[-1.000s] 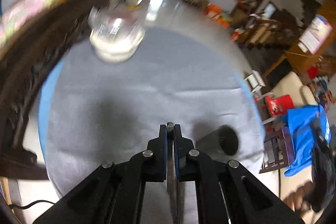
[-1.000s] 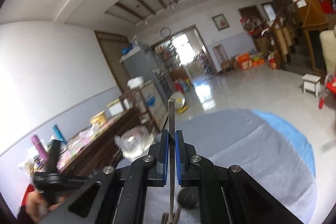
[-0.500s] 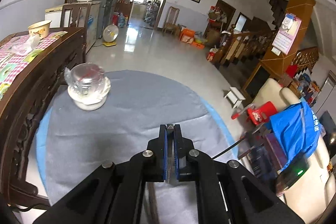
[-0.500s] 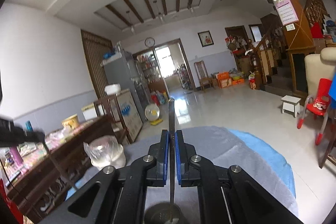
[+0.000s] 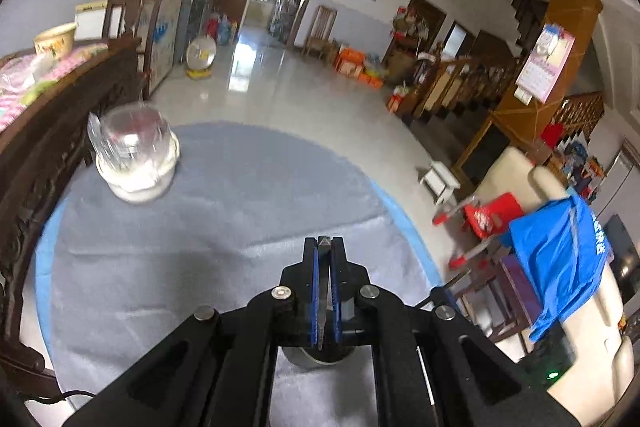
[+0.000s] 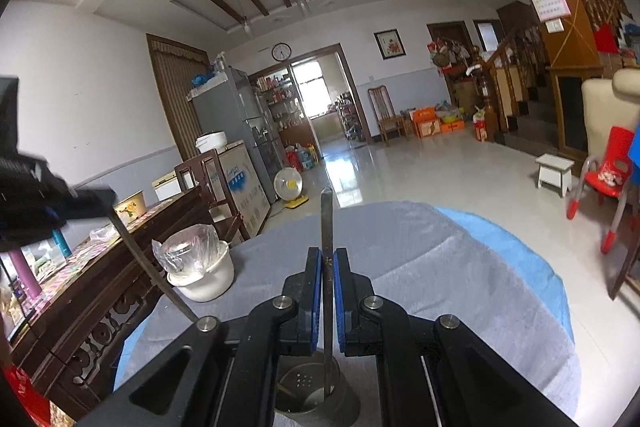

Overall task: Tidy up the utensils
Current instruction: 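Lower the chopsticks into the grey cup and open both grippers, then move both grippers back down to the remaining chopstick bundle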

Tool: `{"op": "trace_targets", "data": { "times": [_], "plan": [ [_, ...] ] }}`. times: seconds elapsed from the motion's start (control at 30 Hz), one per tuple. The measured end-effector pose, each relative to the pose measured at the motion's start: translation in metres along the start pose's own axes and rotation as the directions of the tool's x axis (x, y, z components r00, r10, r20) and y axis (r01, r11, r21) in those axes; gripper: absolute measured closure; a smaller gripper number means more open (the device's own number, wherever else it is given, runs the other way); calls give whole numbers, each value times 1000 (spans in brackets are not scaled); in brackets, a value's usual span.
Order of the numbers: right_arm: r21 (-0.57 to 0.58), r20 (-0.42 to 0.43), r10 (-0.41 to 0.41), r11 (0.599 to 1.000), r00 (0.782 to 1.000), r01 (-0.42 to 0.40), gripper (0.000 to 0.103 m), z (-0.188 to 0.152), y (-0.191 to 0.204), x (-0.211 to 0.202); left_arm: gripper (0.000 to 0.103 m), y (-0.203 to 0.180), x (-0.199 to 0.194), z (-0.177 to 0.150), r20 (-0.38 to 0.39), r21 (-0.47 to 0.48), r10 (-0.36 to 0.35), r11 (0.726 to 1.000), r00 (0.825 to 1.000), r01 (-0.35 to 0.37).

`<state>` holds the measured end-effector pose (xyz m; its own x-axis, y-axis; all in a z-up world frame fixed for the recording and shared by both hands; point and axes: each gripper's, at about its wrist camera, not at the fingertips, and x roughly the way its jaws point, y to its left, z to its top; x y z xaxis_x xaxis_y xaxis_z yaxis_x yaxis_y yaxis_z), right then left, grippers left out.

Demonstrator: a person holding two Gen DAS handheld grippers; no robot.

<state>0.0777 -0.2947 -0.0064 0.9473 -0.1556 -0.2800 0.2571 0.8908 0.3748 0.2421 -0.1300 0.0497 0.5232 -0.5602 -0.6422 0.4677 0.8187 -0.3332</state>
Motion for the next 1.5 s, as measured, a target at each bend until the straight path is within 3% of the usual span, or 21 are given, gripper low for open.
{"op": "trace_targets", "data": {
  "times": [0.17, 0.27, 0.33, 0.37, 0.4, 0.43, 0.47, 0.5, 0.63, 0.7, 0.77, 0.87, 1.03, 1.1, 1.27, 1.5],
  "plan": [
    [36, -34, 33, 999, 999, -31, 94, -3, -6, 3, 97, 6, 30, -13, -100, 4, 5, 1000, 995, -5],
    [76, -57, 72, 995, 996, -68, 94, -3, -10, 3, 97, 10, 30, -15, -122, -6, -19, 1000, 992, 18],
    [120, -66, 115, 987, 991, -106, 92, -4, -16, 1, 84, 13, 23, -16, -111, -3, -42, 999, 993, 42],
    [145, -69, 138, 981, 988, -127, 86, -5, -20, -1, 76, 13, 20, -17, -102, 1, -44, 999, 994, 45],
    [164, -72, 150, 977, 986, -136, 81, -6, -23, -2, 61, 15, 14, -18, -84, 7, -46, 999, 995, 47],
    [184, -71, 163, 972, 984, -147, 64, -7, -27, -4, 55, 17, 10, -21, -68, 14, -48, 999, 997, 49],
    [208, -62, 182, 964, 981, -165, 34, -9, -32, -7, 55, 19, 5, -23, -56, 21, -52, 998, 997, 53],
    [229, -30, 196, 956, 980, -184, 26, -11, -36, -13, 55, 22, 3, -25, -52, 25, -54, 998, 997, 56],
    [214, -14, 185, 961, 983, -178, 28, -19, -40, -30, 55, 47, -10, -43, -50, 20, -24, 999, 998, 25],
    [205, -28, 181, 964, 983, -172, 37, -25, -41, -36, 55, 62, -11, -55, -69, 3, 25, 1000, 997, -25],
    [197, -79, 195, 964, 978, -176, 53, -34, -40, -35, 55, 78, -8, -71, -106, -23, 64, 997, 992, -67],
    [168, -156, 206, 969, 966, -180, 63, -52, -30, -31, 55, 98, 0, -99, -178, -48, 116, 991, 977, -126],
    [127, -275, 242, 968, 930, -215, 64, -94, -11, -27, 55, 114, 10, -150, -281, -77, 128, 985, 951, -155],
    [153, -336, 271, 961, 902, -232, 64, -113, -6, -21, 55, 118, 14, -171, -319, -72, 133, 984, 938, -163],
    [191, -425, 296, 953, 855, -235, 64, -144, -2, -8, 55, 129, 24, -202, -383, -96, 120, 981, 916, -169],
    [187, -452, 274, 960, 849, -210, 63, -151, -3, -3, 55, 118, 28, -202, -358, -87, 116, 984, 926, -157]
  ]
}}
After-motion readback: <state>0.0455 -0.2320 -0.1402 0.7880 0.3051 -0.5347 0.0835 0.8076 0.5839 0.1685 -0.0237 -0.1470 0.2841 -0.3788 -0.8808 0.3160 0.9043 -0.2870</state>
